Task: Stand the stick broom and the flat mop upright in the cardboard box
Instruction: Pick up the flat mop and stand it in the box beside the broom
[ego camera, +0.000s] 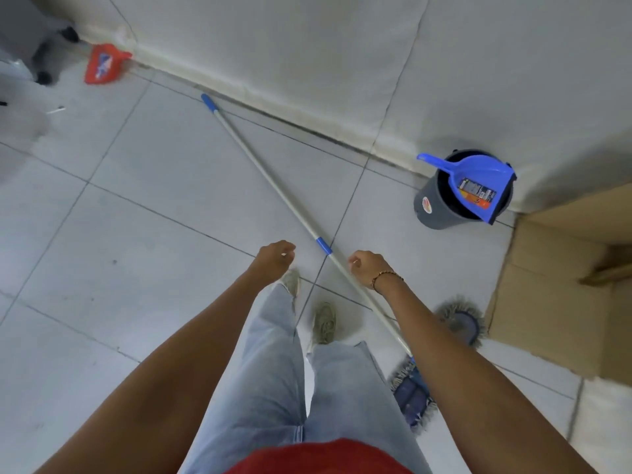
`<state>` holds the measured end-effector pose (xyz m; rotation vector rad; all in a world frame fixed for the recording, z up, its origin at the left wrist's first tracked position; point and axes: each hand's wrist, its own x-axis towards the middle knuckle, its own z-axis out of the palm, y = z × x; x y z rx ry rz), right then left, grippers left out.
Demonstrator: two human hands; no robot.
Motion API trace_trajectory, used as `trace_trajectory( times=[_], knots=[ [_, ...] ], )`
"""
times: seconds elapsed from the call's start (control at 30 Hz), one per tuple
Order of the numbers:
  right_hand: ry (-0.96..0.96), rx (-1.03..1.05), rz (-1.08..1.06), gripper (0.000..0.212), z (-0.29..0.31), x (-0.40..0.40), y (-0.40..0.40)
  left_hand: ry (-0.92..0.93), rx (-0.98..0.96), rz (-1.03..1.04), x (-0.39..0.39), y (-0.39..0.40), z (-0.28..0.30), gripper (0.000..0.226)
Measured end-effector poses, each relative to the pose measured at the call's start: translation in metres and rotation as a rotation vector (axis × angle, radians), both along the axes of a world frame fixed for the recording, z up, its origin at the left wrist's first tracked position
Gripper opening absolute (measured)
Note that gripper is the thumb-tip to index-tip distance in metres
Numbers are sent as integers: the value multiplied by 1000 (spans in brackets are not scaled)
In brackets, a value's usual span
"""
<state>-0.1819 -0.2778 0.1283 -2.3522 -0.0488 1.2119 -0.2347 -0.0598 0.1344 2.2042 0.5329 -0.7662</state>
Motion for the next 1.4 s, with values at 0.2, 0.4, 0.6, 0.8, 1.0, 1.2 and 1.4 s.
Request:
trace_trajectory(
  times=[0.2,0.4,0.6,0.8,1.0,1.2,1.4],
  knots=[
    [29,-48,-118,32,-51,56,9,162,-103,17,79,23,-69,34],
    [90,-36,-135,35,-181,95,49,285,-337,324,148,53,-195,7],
    [132,-61,-294,37,-354,110,56,314,-351,554,188,67,-380,69],
    [235,-170,-335,68,-522,89,38,313,-358,781,207,80,-552,55],
    [373,-177,-245,60,-580,75,52,279,-659,902,211,77,-597,16],
    [237,-231,-171,34,-550,82,74,129,-555,848,221,79,-555,28],
    [18,-247,-178,24,-443,76,79,-84,-724,882,232,69,-414,27]
  ],
)
